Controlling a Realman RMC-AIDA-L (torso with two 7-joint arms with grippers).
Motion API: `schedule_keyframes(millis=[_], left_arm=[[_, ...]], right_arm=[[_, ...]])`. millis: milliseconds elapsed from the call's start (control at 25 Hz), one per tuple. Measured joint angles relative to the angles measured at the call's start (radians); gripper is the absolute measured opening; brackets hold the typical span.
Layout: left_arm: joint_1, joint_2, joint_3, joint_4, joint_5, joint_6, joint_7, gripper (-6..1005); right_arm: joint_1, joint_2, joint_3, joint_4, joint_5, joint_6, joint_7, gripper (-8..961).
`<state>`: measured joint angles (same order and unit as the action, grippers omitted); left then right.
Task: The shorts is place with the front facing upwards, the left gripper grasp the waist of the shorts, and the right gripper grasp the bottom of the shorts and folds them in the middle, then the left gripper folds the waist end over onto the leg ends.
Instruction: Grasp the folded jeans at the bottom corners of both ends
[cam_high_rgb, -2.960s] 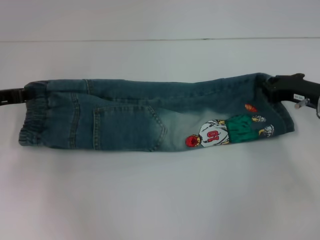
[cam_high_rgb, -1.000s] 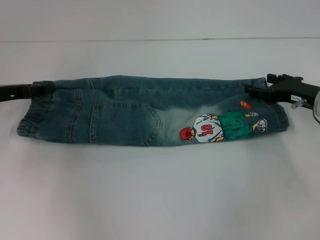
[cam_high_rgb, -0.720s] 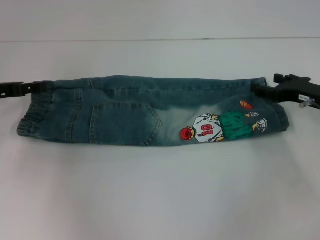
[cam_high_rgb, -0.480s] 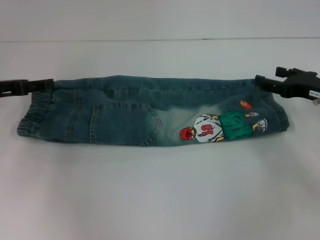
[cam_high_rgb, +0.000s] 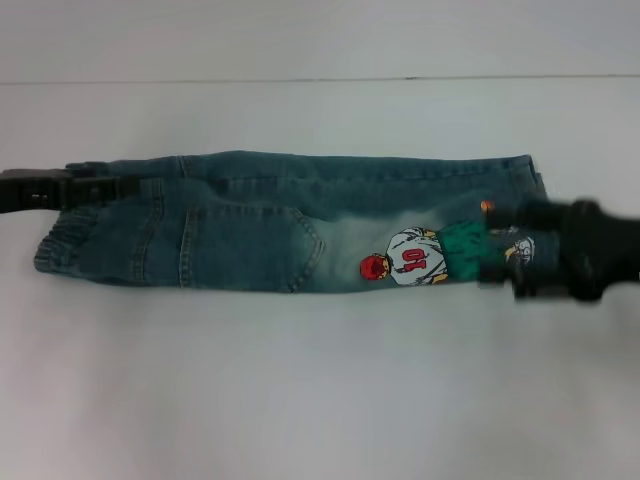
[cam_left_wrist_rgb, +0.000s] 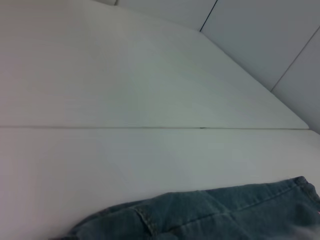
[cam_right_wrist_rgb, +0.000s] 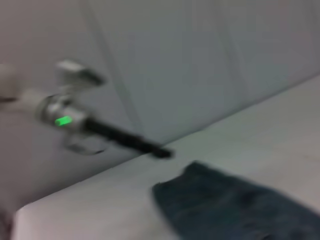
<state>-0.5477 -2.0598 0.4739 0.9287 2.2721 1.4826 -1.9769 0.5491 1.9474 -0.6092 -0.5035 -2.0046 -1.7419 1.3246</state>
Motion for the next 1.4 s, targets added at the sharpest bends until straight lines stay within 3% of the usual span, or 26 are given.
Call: schedule_keyframes(millis=[280, 680, 1400], left_arm=[[-0.004, 0.019, 0.001, -0.004, 0.054, 0.001, -0.137, 840], [-0.052, 0.041, 0.004, -0.013, 0.324, -0.144, -0.418, 830], [-0.062, 0.044, 0.012, -0.057, 0.397, -0.095, -0.492, 811]], right_arm=[[0.012, 0.026, -0.046, -0.001, -0.069, -0.041, -0.040, 835], [0.011, 0.040, -0.067, 0.007, -0.070, 0.047, -0.073, 831], [0.016, 0.044, -0.087, 0.005, -0.072, 0.099, -0.103, 828]])
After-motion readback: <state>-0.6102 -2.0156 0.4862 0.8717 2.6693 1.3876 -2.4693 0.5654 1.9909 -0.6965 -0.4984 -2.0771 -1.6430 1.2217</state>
